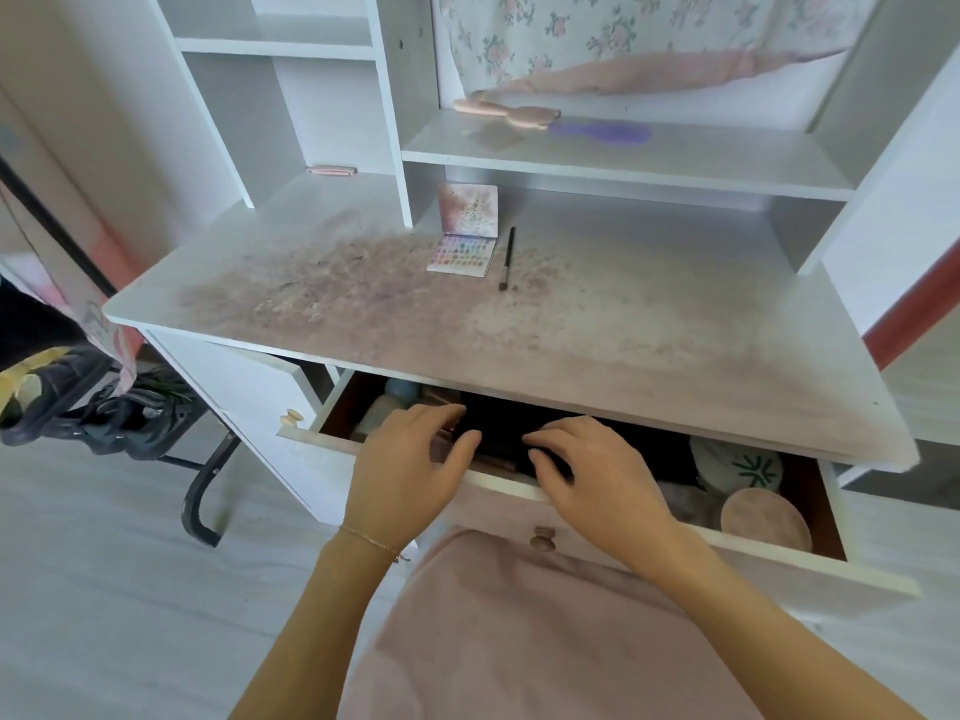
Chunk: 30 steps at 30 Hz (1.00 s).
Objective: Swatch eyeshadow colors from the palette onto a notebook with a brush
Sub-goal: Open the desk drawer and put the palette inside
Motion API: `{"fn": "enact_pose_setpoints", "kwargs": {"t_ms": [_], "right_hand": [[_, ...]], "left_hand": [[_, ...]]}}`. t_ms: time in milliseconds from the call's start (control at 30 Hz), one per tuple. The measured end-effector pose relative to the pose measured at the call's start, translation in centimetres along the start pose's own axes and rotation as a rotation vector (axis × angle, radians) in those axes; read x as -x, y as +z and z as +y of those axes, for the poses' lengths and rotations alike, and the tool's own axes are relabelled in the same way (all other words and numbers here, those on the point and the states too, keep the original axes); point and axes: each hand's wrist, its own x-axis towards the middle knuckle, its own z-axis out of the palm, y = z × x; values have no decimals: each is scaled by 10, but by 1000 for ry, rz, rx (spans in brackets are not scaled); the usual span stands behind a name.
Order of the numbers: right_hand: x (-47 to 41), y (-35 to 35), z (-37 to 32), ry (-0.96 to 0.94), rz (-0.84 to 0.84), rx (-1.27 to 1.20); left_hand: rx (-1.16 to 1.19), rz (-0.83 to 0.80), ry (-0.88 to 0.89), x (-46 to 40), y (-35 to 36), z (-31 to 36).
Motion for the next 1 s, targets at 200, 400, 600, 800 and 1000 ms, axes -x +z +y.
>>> {"fn": "enact_pose_setpoints", "kwargs": {"t_ms": [200, 400, 600, 800, 1000], "right_hand": [[34, -10, 10, 8, 135, 243], [44, -9, 29, -133, 129, 421], [32, -3, 45, -262, 191, 468], [-1, -8, 65, -228, 192, 623], [-7, 5, 52, -262, 303, 562]], "left_hand": [[-233, 145, 95, 35, 25, -4], [-346, 158, 142, 38, 45, -18], [-357, 197, 142, 27, 59, -23], [-348, 197, 148, -11, 77, -18], [-321, 213, 176, -28, 74, -23]]}}
